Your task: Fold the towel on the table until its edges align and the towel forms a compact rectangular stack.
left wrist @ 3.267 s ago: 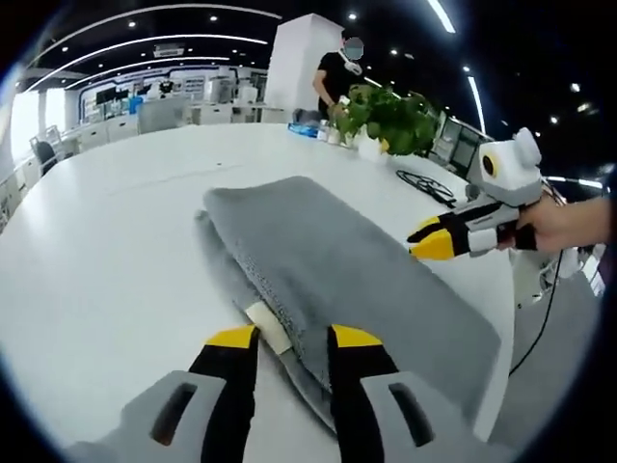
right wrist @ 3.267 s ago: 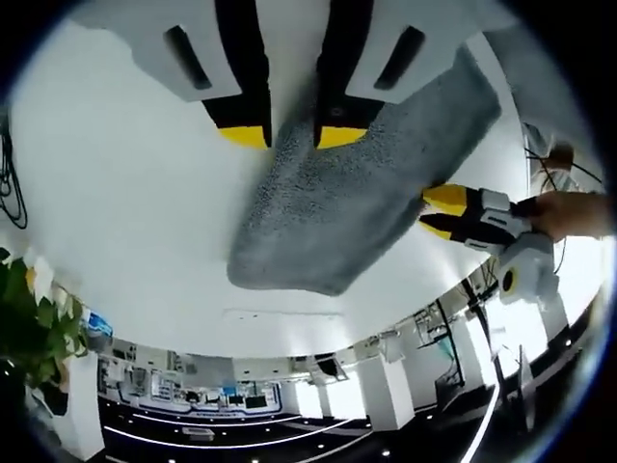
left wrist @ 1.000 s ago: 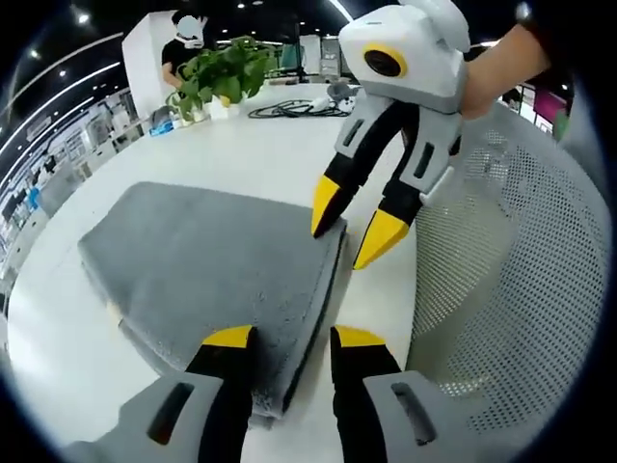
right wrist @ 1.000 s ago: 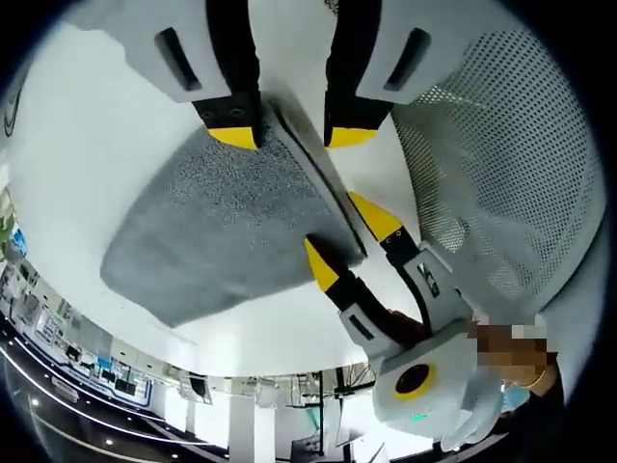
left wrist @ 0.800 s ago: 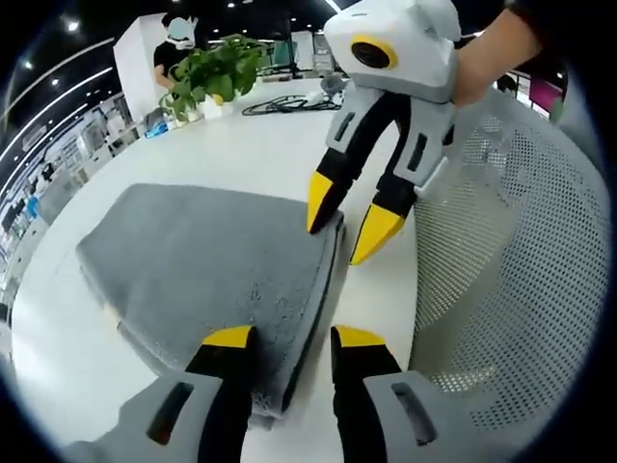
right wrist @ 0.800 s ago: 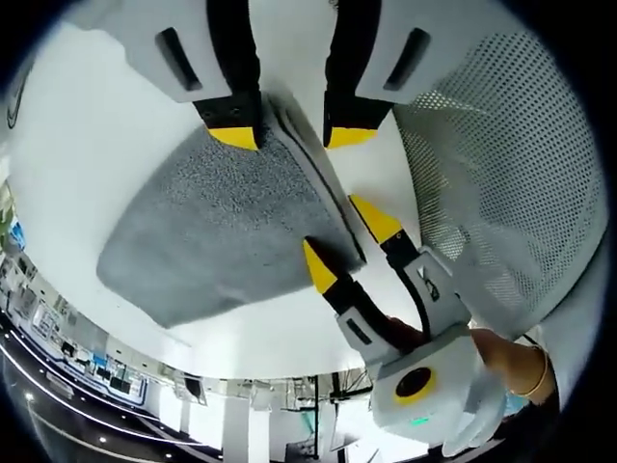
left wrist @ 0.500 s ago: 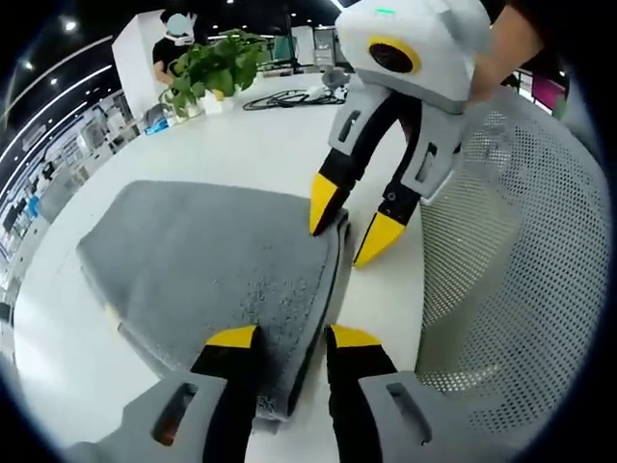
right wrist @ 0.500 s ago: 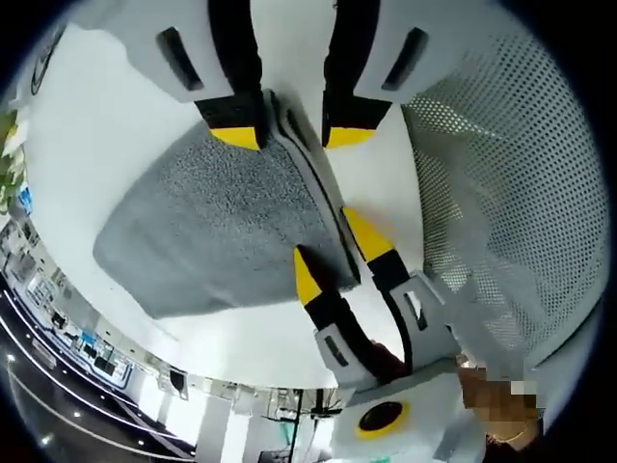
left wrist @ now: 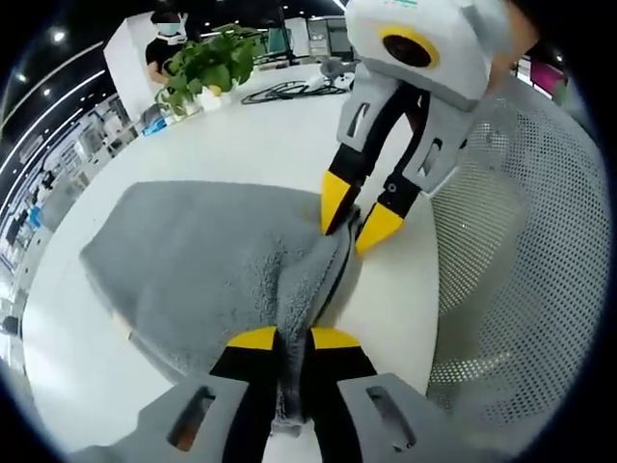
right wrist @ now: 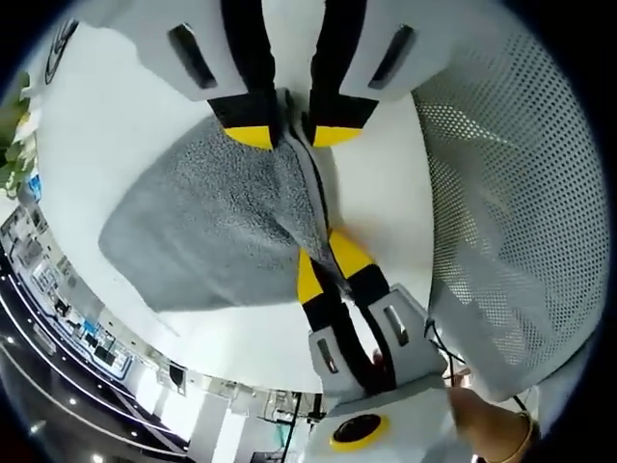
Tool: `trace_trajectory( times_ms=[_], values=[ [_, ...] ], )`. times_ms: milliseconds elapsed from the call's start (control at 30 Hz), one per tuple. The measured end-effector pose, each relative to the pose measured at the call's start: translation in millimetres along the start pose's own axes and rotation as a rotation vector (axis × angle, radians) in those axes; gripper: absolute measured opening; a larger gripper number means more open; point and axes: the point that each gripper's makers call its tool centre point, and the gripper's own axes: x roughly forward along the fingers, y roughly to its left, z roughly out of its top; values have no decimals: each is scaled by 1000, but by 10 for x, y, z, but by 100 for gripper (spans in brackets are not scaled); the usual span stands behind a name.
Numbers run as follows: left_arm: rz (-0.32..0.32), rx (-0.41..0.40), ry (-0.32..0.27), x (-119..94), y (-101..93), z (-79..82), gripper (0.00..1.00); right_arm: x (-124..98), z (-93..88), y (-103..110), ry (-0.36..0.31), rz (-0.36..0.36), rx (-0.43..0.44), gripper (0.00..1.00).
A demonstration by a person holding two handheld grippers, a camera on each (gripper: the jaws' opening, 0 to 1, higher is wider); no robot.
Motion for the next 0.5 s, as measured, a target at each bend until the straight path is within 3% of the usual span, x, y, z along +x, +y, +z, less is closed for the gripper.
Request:
trace_trajectory(
  times_ms=[67, 100, 167, 300, 500],
  values=[
    [-18, -37, -11, 2, 3, -4, 10, -9, 4, -23, -3, 2, 34, 7],
    [-32, -55, -13, -5, 10, -2, 10, -23, 16, -34, -13, 1, 139, 4],
    [-48, -72, -11, 0, 27, -4, 9, -23, 24, -43, -21, 9, 245, 3],
    [-84, -97, -6, 1, 32, -3, 9, -9, 14, -80, -24, 7, 242, 2],
    [-111, -138, -11, -5, 32, -1, 9, -11, 11, -106, -46, 39, 345, 2]
  ],
)
